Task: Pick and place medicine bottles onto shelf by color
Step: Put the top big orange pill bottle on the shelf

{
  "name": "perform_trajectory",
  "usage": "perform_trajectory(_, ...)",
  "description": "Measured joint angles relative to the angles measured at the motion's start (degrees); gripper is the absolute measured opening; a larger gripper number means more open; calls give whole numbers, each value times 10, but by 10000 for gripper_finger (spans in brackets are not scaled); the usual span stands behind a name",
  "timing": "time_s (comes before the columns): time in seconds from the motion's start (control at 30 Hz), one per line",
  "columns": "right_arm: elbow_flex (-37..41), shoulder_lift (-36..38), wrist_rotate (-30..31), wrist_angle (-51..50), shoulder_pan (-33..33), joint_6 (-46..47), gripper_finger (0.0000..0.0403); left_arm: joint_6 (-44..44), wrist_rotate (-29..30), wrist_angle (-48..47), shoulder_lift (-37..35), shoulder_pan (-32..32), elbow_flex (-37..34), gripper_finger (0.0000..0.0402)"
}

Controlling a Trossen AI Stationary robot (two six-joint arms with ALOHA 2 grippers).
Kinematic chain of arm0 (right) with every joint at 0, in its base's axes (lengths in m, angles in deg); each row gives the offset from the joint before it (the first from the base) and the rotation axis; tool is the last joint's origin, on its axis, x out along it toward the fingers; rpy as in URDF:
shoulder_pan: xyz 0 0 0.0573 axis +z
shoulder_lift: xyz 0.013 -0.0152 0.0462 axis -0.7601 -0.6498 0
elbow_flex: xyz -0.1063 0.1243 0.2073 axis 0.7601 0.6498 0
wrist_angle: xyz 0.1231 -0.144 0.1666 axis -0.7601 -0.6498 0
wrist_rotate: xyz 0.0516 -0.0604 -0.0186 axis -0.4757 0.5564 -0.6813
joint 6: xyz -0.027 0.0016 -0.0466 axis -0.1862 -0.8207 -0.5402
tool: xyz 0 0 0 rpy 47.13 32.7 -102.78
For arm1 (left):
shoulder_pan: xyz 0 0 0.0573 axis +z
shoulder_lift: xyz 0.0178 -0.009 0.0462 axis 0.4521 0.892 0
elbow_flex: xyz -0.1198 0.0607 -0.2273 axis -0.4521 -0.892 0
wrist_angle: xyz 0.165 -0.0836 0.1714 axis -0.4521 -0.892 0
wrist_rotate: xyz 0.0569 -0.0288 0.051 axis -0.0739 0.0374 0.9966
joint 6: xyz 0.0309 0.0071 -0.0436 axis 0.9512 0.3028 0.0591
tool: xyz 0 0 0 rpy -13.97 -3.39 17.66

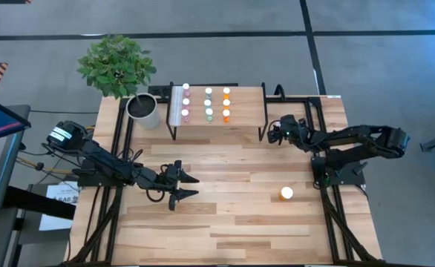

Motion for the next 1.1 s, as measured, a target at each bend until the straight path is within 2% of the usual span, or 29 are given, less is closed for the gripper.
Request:
perform_trajectory(0.23, 0, 1, -12, 1, 7, 9, 227, 0, 0, 0, 0, 0, 0, 203)
perform_trajectory(0.4, -8, 31, -16, -20, 20, 10, 221, 0, 0, 0, 0, 0, 0, 203)
perform_trajectory(0.87, -99, 189, -14, -268, 24, 6, 220, 0, 0, 0, 0, 0, 0, 203)
perform_trajectory(1.1, -142, 252, -12, -318, 24, -7, 222, -2, 0, 1, 0, 0, 0, 203)
